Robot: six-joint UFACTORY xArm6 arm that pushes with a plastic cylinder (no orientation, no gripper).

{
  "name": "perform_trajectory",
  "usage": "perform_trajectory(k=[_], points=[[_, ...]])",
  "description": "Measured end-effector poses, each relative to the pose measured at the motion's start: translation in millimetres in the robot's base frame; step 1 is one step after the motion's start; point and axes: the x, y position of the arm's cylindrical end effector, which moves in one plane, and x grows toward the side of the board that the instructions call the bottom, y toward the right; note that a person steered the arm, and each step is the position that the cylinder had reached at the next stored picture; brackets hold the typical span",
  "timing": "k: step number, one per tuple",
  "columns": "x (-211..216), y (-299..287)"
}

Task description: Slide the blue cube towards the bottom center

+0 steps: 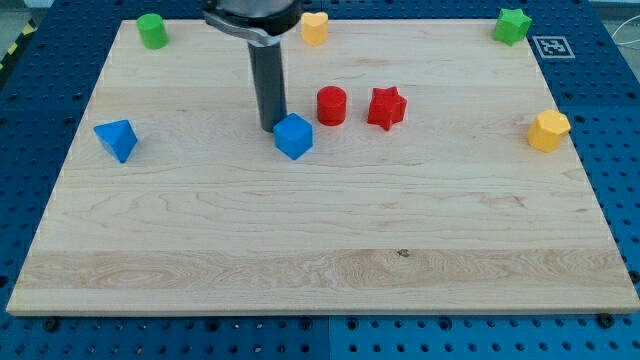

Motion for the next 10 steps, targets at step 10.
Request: perform_trajectory(k=[10], points=[[156.5, 61.5]])
